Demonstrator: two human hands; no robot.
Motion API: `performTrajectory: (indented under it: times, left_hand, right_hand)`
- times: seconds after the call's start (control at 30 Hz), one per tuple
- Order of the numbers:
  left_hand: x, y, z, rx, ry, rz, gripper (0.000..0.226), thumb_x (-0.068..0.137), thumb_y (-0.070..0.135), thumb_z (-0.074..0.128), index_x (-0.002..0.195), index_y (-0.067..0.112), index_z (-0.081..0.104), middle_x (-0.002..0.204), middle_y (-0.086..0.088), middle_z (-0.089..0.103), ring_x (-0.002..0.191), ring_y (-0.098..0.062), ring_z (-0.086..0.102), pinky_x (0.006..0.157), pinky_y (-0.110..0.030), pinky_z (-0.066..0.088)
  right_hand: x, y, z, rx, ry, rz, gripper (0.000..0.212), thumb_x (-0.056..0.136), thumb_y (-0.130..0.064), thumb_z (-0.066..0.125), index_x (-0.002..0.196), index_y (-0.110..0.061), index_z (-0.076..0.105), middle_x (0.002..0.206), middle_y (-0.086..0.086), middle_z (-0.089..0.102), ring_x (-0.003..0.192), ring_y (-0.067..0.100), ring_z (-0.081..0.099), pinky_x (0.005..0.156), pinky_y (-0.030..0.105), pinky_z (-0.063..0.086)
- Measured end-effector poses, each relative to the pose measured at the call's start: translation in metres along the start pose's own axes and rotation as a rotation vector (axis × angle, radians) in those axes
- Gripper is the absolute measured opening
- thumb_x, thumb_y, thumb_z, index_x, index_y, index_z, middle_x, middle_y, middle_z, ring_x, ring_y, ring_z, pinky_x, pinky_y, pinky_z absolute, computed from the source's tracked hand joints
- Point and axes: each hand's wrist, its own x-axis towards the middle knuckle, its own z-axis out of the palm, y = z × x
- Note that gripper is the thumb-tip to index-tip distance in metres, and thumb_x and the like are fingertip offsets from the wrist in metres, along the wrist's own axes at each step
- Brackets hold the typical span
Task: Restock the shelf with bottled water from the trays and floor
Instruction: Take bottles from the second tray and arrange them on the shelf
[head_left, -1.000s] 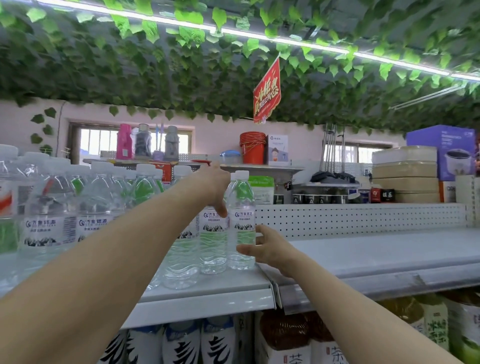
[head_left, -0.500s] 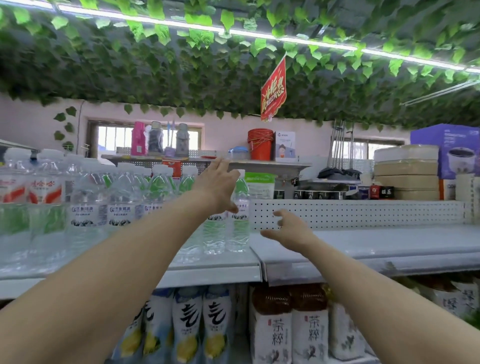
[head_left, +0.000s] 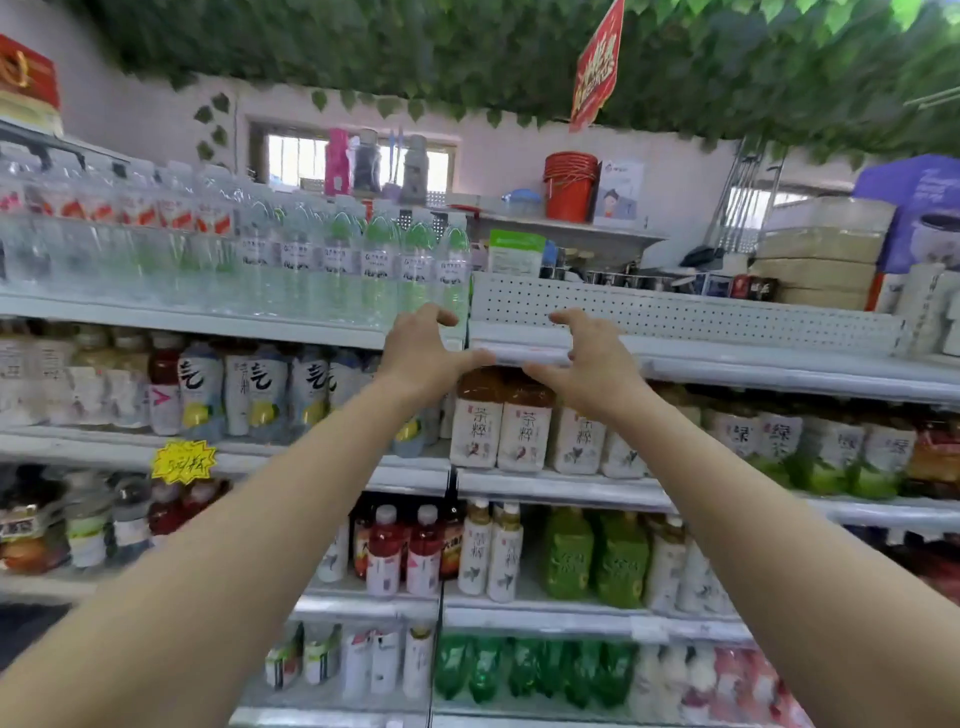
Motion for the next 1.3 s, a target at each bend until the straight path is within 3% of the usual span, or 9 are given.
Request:
performTrajectory:
  times: [0.13,0.27,0.6,0.9,1.03,1.13,1.3]
  left_hand:
    - [-0.089,0.014,0.013,-0.039,0.018,-0.004,0.050,0.085,0.042,0.075,0.125,0.020,0.058,0.112,0.010,0.054,0.115,-0.014,0.051,0.092,-0.030,0.043]
    - [-0.151,0.016,0.028,0.010,-0.005,-0.015,0.052,0.083,0.042,0.076,0.126,0.020,0.058,0.131,-0.002,0.054,0.126,-0.019,0.048,0.105,-0.033,0.039]
    - [-0.247,-0.039,0.084,0.102,-0.147,-0.165,0.053,0.087,0.043,0.070,0.133,0.021,0.054,0.138,-0.005,0.048,0.131,-0.025,0.042,0.108,-0.038,0.035]
    - [-0.240,-0.102,0.120,0.087,-0.234,-0.218,0.052,0.090,0.044,0.068,0.134,0.021,0.052,0.140,-0.001,0.046,0.135,-0.022,0.038,0.109,-0.036,0.032]
    - [-0.217,-0.146,0.141,0.084,-0.291,-0.272,0.046,0.094,0.043,0.061,0.133,0.021,0.053,0.140,-0.001,0.045,0.135,-0.021,0.037,0.101,-0.029,0.028]
    - [-0.194,-0.186,0.159,0.109,-0.357,-0.306,0.046,0.094,0.042,0.061,0.134,0.019,0.054,0.139,-0.002,0.046,0.134,-0.022,0.039,0.099,-0.026,0.027]
    - [-0.173,-0.237,0.182,0.152,-0.466,-0.366,0.049,0.095,0.042,0.062,0.136,0.017,0.053,0.142,-0.008,0.044,0.136,-0.027,0.036,0.108,-0.034,0.030]
  right_hand:
    - [-0.089,0.013,0.001,0.033,-0.061,0.019,0.073,0.092,-0.052,0.066,0.153,-0.025,0.035,0.154,0.008,0.037,0.137,0.025,0.045,0.107,0.040,0.041]
    - [-0.153,0.030,0.009,0.008,-0.127,0.085,0.073,0.094,-0.053,0.064,0.154,-0.025,0.035,0.157,0.008,0.036,0.144,0.025,0.036,0.114,0.041,0.035]
    - [-0.245,0.076,0.026,0.040,-0.241,0.206,0.066,0.099,-0.052,0.056,0.154,-0.024,0.035,0.155,0.007,0.039,0.142,0.023,0.037,0.112,0.038,0.036]
    - [-0.241,0.110,0.089,0.098,-0.309,0.269,0.063,0.100,-0.051,0.055,0.154,-0.028,0.035,0.156,0.004,0.038,0.144,0.018,0.034,0.102,0.028,0.031]
    - [-0.218,0.122,0.131,0.074,-0.339,0.318,0.062,0.100,-0.052,0.053,0.154,-0.027,0.036,0.157,0.002,0.039,0.145,0.019,0.034,0.112,0.036,0.033]
    - [-0.196,0.134,0.172,0.059,-0.388,0.361,0.062,0.100,-0.049,0.056,0.154,-0.026,0.037,0.156,0.001,0.039,0.145,0.018,0.034,0.112,0.034,0.031]
    - [-0.177,0.148,0.232,0.064,-0.459,0.451,0.063,0.098,-0.046,0.060,0.153,-0.025,0.038,0.153,0.008,0.041,0.141,0.024,0.039,0.108,0.034,0.035]
